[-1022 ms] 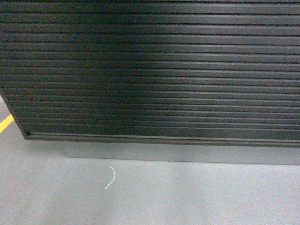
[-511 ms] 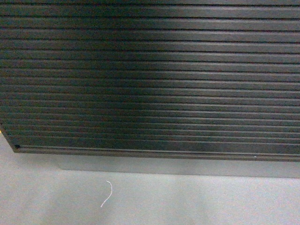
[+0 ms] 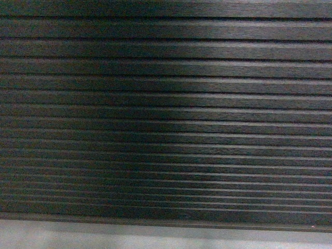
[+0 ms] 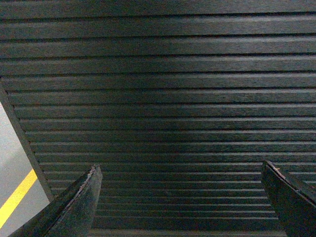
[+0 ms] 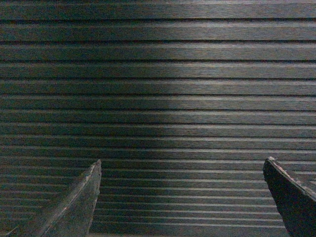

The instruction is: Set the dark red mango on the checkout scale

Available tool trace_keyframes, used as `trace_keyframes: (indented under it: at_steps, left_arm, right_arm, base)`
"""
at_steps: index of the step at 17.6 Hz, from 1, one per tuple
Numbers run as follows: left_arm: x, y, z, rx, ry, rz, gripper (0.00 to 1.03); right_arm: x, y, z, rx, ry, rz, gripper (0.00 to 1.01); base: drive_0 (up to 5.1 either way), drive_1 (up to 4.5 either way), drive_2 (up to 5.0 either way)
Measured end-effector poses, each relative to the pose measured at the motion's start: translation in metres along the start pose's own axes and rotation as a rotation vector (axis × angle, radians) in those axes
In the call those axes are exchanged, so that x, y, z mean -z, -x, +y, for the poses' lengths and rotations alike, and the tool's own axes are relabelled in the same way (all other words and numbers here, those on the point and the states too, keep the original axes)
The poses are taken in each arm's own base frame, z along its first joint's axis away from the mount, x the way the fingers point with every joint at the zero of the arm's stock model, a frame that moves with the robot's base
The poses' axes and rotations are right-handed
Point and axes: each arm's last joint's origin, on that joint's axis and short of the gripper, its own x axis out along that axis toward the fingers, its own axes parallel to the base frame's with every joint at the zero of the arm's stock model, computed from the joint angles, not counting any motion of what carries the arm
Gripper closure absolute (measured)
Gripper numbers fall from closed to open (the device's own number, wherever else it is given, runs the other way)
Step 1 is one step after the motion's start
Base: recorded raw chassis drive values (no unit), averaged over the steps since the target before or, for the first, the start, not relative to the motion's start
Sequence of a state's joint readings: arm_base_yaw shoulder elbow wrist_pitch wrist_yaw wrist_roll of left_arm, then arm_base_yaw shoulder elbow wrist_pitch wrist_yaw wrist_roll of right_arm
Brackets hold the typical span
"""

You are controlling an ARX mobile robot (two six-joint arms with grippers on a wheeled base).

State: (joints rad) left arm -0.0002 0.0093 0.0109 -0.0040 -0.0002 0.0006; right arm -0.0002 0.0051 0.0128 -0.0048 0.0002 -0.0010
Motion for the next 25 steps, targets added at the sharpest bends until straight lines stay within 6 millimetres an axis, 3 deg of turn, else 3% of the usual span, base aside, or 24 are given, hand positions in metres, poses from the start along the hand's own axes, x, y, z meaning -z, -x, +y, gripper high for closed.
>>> trace_keyframes:
  at_steps: [25]
  left_arm:
    - [0.0002, 0.0000, 0.0000, 0.000, 0.000, 0.001, 0.05]
  right_arm:
    - [0.0002, 0.0000, 0.0000, 0.000, 0.000, 0.002, 0.03]
  base:
    - [0.0, 0.00, 0.0]
